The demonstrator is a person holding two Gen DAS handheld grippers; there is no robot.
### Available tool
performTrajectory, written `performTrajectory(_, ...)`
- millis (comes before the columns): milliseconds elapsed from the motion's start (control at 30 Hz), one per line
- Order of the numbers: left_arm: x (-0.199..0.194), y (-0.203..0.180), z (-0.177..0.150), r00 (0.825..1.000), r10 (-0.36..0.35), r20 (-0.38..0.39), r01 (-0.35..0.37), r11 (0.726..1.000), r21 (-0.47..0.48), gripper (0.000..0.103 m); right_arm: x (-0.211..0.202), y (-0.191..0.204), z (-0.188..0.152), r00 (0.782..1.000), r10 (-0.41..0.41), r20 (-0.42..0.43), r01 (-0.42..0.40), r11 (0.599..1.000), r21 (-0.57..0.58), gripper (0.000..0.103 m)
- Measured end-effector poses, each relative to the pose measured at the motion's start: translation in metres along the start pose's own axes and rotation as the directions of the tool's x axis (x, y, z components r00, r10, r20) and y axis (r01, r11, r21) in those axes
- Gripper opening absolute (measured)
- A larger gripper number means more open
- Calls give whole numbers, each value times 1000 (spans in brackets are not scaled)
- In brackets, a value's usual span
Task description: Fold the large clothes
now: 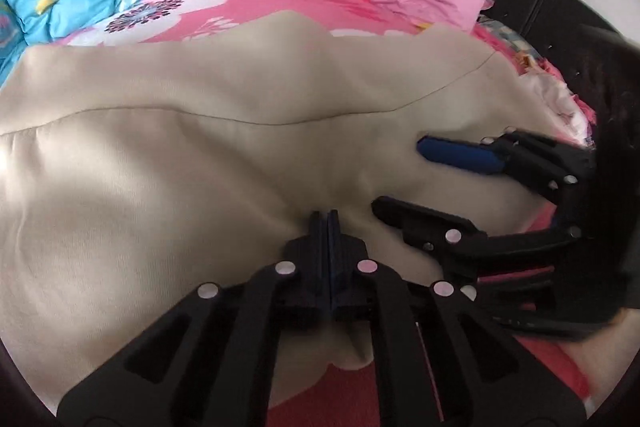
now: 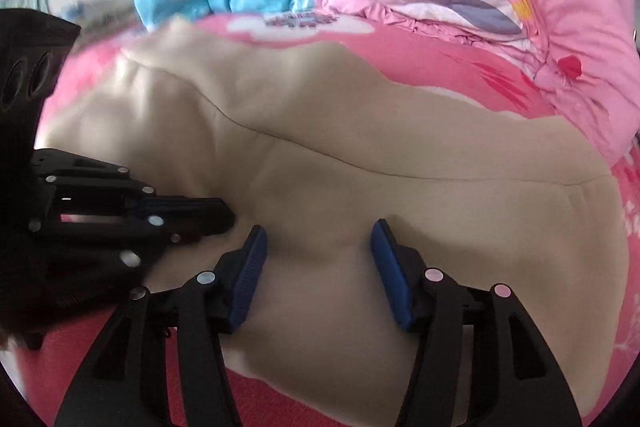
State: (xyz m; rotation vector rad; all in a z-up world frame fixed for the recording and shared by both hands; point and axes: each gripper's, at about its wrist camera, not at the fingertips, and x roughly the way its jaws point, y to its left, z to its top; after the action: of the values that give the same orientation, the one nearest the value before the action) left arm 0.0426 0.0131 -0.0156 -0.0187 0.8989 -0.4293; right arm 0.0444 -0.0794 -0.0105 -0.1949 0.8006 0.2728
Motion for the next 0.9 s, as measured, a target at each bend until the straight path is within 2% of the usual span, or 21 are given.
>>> performTrajectory(133, -10, 8, 8, 996, -78, -33, 76, 995, -58, 4, -8, 3, 2, 1000, -10, -7, 10, 1000, 1, 54)
performTrajectory(200, -33, 15, 14, 998, -69, -4, 68, 994, -84, 4, -34, -6, 6, 1000, 7, 30, -7, 999, 33, 54)
performTrajectory(233, -51, 23, 16, 997, -54, 54, 60, 992, -111, 6, -51, -15, 5, 997, -22, 74, 18, 998, 55, 54)
performTrajectory(267, -77, 38, 13, 991, -56, 118, 74, 985, -157, 20, -61, -26, 3, 993, -40, 110, 31, 996, 82, 55)
performTrajectory(300, -89, 51, 12, 990, -43, 133, 67, 981, -184, 33, -70, -40, -1, 991, -51, 123, 37, 992, 119, 56)
performTrajectory(367, -108, 84, 8, 993, 33, 114, -10, 980, -197, 35, -70, -87, -14, 994, -64, 91, 42, 972, 229, 57)
performTrajectory(433, -107, 117, 1, 987, 136, 89, -114, 970, -213, 35, -47, -139, -37, 992, -125, 25, 108, 932, 345, 57)
performTrajectory(467, -95, 136, -6, 977, 210, 34, -197, 953, -229, 37, -34, -159, -49, 997, -75, 23, 59, 908, 414, 58)
performTrajectory(500, -74, 163, -23, 983, 184, -22, -183, 943, -279, 38, -19, -183, -66, 998, 33, 47, -53, 846, 530, 56)
performTrajectory(533, -66, 181, -37, 995, 92, 21, -78, 928, -365, 38, -20, -191, -71, 996, 49, 68, -79, 818, 569, 50)
performTrajectory(567, -70, 182, -36, 996, 80, 33, -61, 921, -384, 37, -24, -189, -68, 998, 30, 54, -56, 822, 567, 50)
performTrajectory(600, -73, 172, -29, 993, 121, 1, -113, 934, -338, 37, -26, -182, -62, 1000, -5, 16, -4, 851, 525, 50)
performTrajectory(633, -76, 156, -20, 980, 193, -44, -198, 949, -246, 37, -29, -174, -57, 999, -44, -19, 48, 879, 475, 50)
performTrajectory(667, -79, 142, -16, 965, 253, -62, -260, 950, -171, 38, -37, -165, -52, 995, -95, -43, 104, 899, 425, 51)
performTrajectory(700, -87, 116, -12, 934, 352, -52, -354, 935, -28, 38, -49, -156, -50, 989, -142, -44, 148, 915, 375, 52)
performTrajectory(733, -97, 93, -13, 921, 389, -7, -386, 917, 97, 38, -65, -144, -50, 984, -175, -18, 172, 934, 313, 55)
performTrajectory(767, -110, 63, -22, 933, 355, 59, -358, 902, 241, 47, -85, -125, -53, 980, -194, 31, 183, 960, 213, 66)
performTrajectory(800, -117, 47, -31, 944, 318, 83, -327, 887, 326, 60, -103, -107, -58, 975, -212, 72, 203, 973, 109, 73)
performTrajectory(833, -120, 29, -43, 947, 309, 88, -316, 851, 418, 64, -113, -93, -62, 967, -237, 94, 236, 971, 28, 85)
performTrajectory(867, -117, 16, -55, 938, 337, 85, -332, 799, 502, 64, -123, -73, -72, 954, -274, 118, 286, 952, -104, 88)
performTrajectory(900, -113, 10, -63, 928, 364, 84, -349, 763, 544, 64, -125, -59, -80, 950, -287, 126, 308, 929, -206, 88)
